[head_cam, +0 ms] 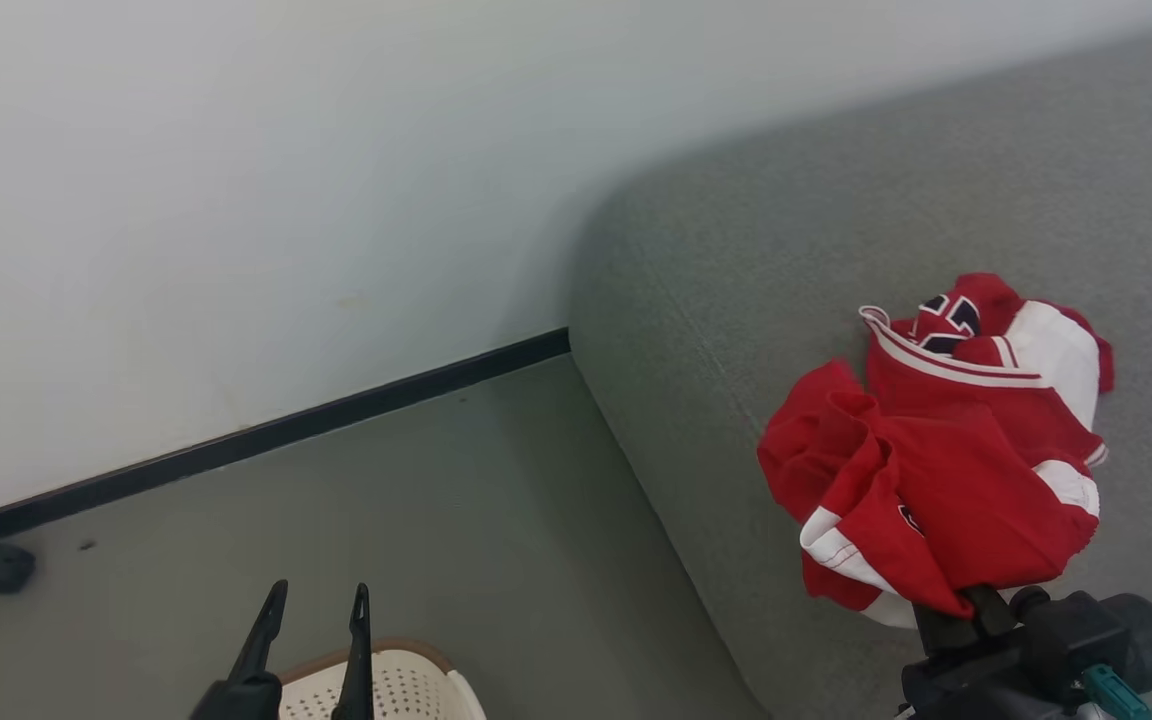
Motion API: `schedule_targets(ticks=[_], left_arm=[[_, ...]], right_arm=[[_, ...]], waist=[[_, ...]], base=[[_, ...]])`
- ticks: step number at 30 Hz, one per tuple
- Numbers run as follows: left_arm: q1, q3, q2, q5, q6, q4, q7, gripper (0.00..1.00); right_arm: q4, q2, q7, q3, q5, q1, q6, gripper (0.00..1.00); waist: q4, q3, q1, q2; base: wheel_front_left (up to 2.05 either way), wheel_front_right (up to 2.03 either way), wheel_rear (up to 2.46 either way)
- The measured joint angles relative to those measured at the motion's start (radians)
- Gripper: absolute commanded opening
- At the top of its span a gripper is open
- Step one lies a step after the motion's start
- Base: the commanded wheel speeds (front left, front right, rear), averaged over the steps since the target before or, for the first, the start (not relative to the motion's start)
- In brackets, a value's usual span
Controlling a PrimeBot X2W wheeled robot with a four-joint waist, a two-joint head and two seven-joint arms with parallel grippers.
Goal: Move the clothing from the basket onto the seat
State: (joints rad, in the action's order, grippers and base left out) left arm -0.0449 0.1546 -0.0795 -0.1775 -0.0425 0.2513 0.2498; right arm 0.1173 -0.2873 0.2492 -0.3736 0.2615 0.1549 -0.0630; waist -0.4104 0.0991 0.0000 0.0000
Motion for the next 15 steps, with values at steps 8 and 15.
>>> schedule_targets(ticks=[8, 15], left_arm=[[-0.088, 0.077, -0.014, 0.072, 0.053, 0.005, 0.0, 1.0], [-0.137, 0.097, -0.014, 0.083, 0.079, 0.039, 0.0, 1.0]], right_arm=[[-0.04, 0.001, 0.0, 0.07, -0.009, -0.034, -0.026, 0.0], [-0.057, 0.025, 0.0, 0.11, -0.016, -0.069, -0.035, 0.0]], waist=[[-0.079, 0.057, 0.0, 0.0001], [-0.115, 0.106, 0.0001, 0.0001]], base=[[0.0, 0.0, 0.0], [0.0, 0.0, 0.0]])
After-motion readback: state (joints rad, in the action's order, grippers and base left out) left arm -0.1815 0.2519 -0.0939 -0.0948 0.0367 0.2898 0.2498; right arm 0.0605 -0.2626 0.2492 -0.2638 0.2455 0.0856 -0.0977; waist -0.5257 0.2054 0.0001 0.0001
